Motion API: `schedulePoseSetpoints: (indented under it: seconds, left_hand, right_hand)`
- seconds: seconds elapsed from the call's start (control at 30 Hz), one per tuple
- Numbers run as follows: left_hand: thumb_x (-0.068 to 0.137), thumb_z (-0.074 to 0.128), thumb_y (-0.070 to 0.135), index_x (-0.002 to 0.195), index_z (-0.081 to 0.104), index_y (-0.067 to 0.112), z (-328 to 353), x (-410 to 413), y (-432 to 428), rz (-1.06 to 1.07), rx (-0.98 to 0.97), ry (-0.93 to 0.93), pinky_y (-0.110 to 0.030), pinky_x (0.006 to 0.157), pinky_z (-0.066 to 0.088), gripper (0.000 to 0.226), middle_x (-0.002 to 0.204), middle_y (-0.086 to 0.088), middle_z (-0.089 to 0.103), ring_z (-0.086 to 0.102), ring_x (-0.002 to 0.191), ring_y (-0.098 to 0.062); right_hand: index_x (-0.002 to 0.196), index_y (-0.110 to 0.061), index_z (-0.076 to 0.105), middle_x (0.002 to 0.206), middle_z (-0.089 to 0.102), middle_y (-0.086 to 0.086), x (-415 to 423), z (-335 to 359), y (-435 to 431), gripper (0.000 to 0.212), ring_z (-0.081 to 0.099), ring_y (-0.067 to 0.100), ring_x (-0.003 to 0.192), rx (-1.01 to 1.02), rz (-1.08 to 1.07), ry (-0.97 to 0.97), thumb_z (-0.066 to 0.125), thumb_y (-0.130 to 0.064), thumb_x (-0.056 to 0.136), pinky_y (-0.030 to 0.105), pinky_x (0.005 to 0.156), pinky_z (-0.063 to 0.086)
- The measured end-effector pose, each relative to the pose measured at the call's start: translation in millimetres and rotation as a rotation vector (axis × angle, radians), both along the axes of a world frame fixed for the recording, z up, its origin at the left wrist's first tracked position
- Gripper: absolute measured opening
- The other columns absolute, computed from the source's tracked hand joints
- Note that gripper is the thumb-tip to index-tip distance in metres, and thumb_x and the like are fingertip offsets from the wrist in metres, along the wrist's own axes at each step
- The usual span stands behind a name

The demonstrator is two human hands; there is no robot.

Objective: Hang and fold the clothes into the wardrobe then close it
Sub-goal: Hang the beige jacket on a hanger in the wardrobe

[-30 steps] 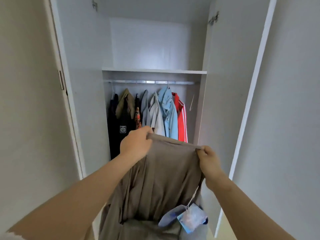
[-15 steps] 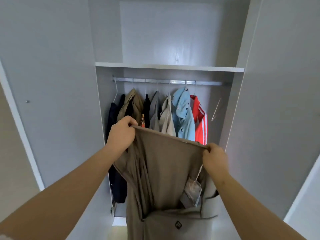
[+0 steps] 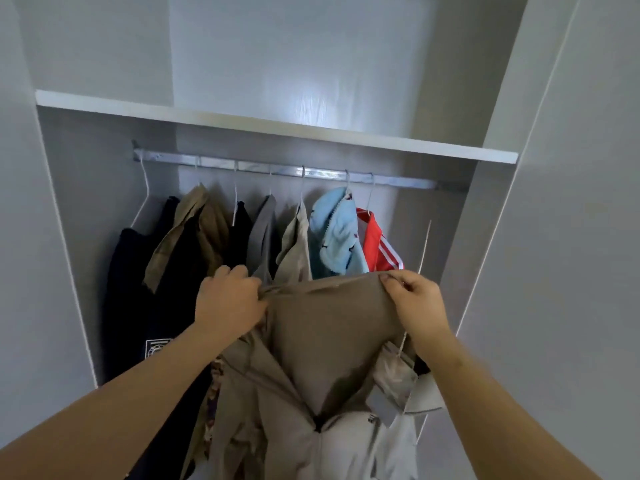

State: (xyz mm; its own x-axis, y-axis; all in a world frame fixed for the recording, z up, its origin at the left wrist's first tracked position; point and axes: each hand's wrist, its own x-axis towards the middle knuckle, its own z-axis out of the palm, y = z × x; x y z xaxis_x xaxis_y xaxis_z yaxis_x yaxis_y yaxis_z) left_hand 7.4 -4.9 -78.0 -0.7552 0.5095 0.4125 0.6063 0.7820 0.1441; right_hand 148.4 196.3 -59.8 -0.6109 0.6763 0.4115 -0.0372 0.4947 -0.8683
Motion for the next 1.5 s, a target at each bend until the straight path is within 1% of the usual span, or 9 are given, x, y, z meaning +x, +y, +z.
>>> schedulePoseSetpoints:
  seconds: [0.2,0.4,0.53,0.63,0.77,0.9,0.97,1.23,1.5]
  left_hand:
    - [0.098,0.037,0.011,0.099,0.058,0.018,21.4,-27.1,85.2,-0.140,0.991,-1.042,-0.031,0.064,0.054,0.022,0.089,-0.008,0.060,0.058,0.081,-0.023]
    - [0.097,0.041,0.006,0.095,0.061,0.014,37.0,-52.5,155.8,-0.307,1.330,-1.141,-0.023,0.050,0.054,0.022,0.084,-0.008,0.065,0.067,0.062,-0.015]
    - [0.098,0.037,0.008,0.105,0.060,0.011,46.3,-72.1,202.2,-0.275,1.330,-1.118,-0.025,0.048,0.053,0.024,0.083,-0.006,0.063,0.063,0.064,-0.015]
    - [0.100,0.037,0.013,0.109,0.059,0.012,52.4,-89.8,230.2,-0.233,1.382,-1.157,-0.025,0.047,0.053,0.023,0.089,-0.009,0.064,0.063,0.072,-0.018]
    - [0.100,0.039,0.016,0.106,0.062,0.012,52.0,-114.1,257.4,-0.182,1.426,-1.177,-0.027,0.050,0.054,0.024,0.085,-0.008,0.069,0.067,0.069,-0.020]
    - [0.100,0.039,0.018,0.104,0.064,0.010,49.4,-137.2,269.2,-0.122,1.470,-1.197,-0.030,0.061,0.056,0.026,0.084,-0.010,0.069,0.067,0.072,-0.021]
    - [0.101,0.038,0.018,0.100,0.064,0.010,47.5,-146.7,273.6,-0.121,1.495,-1.202,-0.026,0.052,0.055,0.027,0.073,-0.007,0.070,0.067,0.062,-0.018]
    - [0.102,0.034,0.017,0.133,0.048,0.004,47.7,-152.6,275.6,-0.085,1.452,-1.259,-0.038,0.100,0.042,0.037,0.131,-0.018,0.053,0.050,0.120,-0.032]
    - [0.100,0.039,0.013,0.122,0.057,0.002,50.1,-122.1,235.2,-0.039,1.329,-1.272,-0.039,0.086,0.048,0.030,0.110,-0.020,0.062,0.059,0.095,-0.031]
  right_hand:
    - [0.062,-0.027,0.065,0.068,0.062,-0.007,-34.2,-9.8,45.2,0.028,0.056,0.013,0.072,-0.068,-0.011,-0.052,0.063,-0.011,0.085,0.027,0.075,0.046]
    - [0.065,-0.019,0.062,0.065,0.062,-0.003,-74.6,-7.1,111.3,0.035,0.056,0.009,0.063,-0.261,-0.018,0.047,0.047,0.008,0.081,0.015,0.062,0.046]
    - [0.090,-0.015,0.059,0.099,0.063,0.010,-108.6,-3.1,178.4,0.017,0.056,0.026,0.089,-0.162,-0.340,-0.012,0.044,-0.007,0.089,0.034,0.083,0.046]
    - [0.127,-0.012,0.048,0.130,0.049,0.016,-136.0,-5.9,225.8,0.037,0.041,0.036,0.121,-0.178,-0.446,-0.229,0.042,-0.010,0.090,0.042,0.102,0.034]
    - [0.134,-0.006,0.038,0.139,0.040,0.020,-171.1,-14.6,269.7,0.045,0.038,0.037,0.128,-0.382,-0.502,-0.332,0.044,-0.012,0.091,0.043,0.108,0.030]
    - [0.118,-0.017,0.038,0.101,0.052,0.016,-198.4,-23.8,301.1,0.026,0.056,0.026,0.089,-0.654,-0.237,-0.126,0.044,-0.009,0.094,0.029,0.075,0.047]
    - [0.104,-0.014,0.044,0.082,0.045,0.009,-211.2,-21.9,308.8,0.010,0.044,0.019,0.065,-0.704,-0.264,-0.067,0.041,-0.009,0.095,0.023,0.055,0.034]
    - [0.104,-0.016,0.054,0.065,0.043,0.002,-212.6,-8.1,300.2,0.018,0.038,0.015,0.051,-0.635,-0.263,0.084,0.040,-0.011,0.094,0.026,0.045,0.031]
    - [0.073,-0.015,0.055,0.057,0.043,0.004,-164.3,-6.5,233.3,0.022,0.037,0.015,0.048,-0.551,-0.230,0.074,0.048,-0.010,0.093,0.023,0.044,0.031]
